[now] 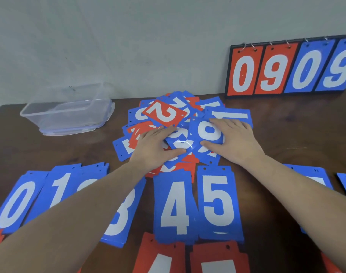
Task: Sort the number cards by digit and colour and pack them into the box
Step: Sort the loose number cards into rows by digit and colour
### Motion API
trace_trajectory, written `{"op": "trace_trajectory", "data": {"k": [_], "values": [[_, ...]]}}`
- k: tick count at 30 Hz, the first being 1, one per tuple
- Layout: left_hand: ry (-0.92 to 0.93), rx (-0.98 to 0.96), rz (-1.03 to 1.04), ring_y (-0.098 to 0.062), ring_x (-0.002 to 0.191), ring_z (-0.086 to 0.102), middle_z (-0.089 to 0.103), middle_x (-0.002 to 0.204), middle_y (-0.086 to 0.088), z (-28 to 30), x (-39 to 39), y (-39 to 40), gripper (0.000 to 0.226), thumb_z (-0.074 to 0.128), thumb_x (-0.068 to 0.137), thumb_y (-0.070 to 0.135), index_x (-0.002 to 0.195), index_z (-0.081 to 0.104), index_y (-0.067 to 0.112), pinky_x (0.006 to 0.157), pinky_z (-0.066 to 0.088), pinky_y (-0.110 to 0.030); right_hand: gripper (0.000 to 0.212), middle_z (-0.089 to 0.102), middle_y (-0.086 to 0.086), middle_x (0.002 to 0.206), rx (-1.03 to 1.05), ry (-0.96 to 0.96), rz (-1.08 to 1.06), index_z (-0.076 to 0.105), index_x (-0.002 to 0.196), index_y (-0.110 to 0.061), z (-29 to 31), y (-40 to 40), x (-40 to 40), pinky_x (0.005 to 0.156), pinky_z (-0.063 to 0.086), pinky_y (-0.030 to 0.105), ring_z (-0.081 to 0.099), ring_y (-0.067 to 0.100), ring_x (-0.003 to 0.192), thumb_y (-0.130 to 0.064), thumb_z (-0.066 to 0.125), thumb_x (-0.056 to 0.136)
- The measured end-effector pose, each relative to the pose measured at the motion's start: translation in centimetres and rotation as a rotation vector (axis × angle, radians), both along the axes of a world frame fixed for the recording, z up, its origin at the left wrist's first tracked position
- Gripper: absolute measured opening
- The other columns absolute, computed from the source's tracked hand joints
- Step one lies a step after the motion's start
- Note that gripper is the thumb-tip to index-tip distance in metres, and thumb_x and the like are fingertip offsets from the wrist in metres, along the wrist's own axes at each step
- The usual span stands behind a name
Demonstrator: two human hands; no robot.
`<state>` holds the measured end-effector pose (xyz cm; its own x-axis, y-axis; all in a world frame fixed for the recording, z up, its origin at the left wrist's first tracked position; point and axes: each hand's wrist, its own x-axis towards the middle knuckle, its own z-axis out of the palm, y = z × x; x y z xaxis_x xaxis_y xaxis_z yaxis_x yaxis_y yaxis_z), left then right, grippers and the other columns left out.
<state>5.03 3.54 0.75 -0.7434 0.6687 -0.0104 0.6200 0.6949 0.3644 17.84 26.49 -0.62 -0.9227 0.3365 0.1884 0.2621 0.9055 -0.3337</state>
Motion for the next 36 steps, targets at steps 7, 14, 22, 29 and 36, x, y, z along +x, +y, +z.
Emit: {"op": "trace_trajectory", "data": {"k": [7, 14, 22, 29, 36], "values": [[-0.028, 0.194, 0.033, -0.013, 0.142, 0.036, 0.043, 0.154, 0.009, 0.5, 0.5, -0.4, 0.063, 0.074, 0.079, 0.059, 0.136, 0.059, 0.035, 0.116, 0.033, -0.040, 0.095, 0.047, 0.000, 0.145, -0.090, 0.097, -0.062, 0.033, 0.154, -0.027, 0.2, 0.5, -0.1, 0.111, 0.032, 0.042, 0.042, 0.021, 0.135, -0.070, 0.070, 0.077], [-0.006, 0.279, 0.059, -0.012, 0.115, 0.045, 0.035, 0.129, 0.005, 2.6, 1.4, -1.2, 0.052, 0.082, 0.076, 0.046, 0.124, 0.067, 0.036, 0.096, 0.048, -0.032, 0.079, 0.048, -0.005, 0.143, -0.348, 0.208, -0.043, 0.037, 0.150, -0.032, 0.9, 0.2, 0.6, 0.099, 0.048, 0.034, 0.045, 0.012, 0.132, -0.057, 0.073, 0.083], [-0.175, 0.280, 0.045, -0.006, 0.135, 0.029, 0.006, 0.164, 0.008, 4.9, 4.3, -3.2, 0.060, 0.083, 0.080, 0.026, 0.126, 0.054, 0.051, 0.089, 0.037, -0.011, 0.037, 0.056, -0.016, 0.131, -0.645, 0.389, -0.049, 0.053, 0.133, -0.035, 1.8, -0.7, 2.2, 0.088, 0.048, 0.016, 0.050, -0.007, 0.111, -0.025, 0.062, 0.098], [-0.336, 0.454, 0.086, 0.003, 0.110, 0.058, 0.054, 0.127, 0.017, 5.2, 7.7, -5.5, 0.053, 0.080, 0.084, 0.018, 0.122, 0.053, 0.042, 0.082, 0.052, -0.010, 0.017, 0.066, -0.005, 0.124, -0.987, 0.450, -0.064, 0.064, 0.113, -0.035, 3.8, -3.6, 3.4, 0.067, 0.057, 0.019, 0.069, 0.001, 0.099, -0.024, 0.062, 0.101], [-0.566, 0.566, 0.150, 0.007, 0.107, 0.062, 0.060, 0.125, 0.022, 5.3, 10.7, -8.0, 0.063, 0.085, 0.067, 0.043, 0.124, 0.057, 0.044, 0.087, 0.056, -0.020, 0.020, 0.067, -0.007, 0.127, -1.128, 0.254, -0.049, 0.073, 0.105, -0.042, 4.9, -7.0, 5.7, 0.086, 0.062, 0.038, 0.070, 0.010, 0.106, -0.026, 0.062, 0.100]]}}
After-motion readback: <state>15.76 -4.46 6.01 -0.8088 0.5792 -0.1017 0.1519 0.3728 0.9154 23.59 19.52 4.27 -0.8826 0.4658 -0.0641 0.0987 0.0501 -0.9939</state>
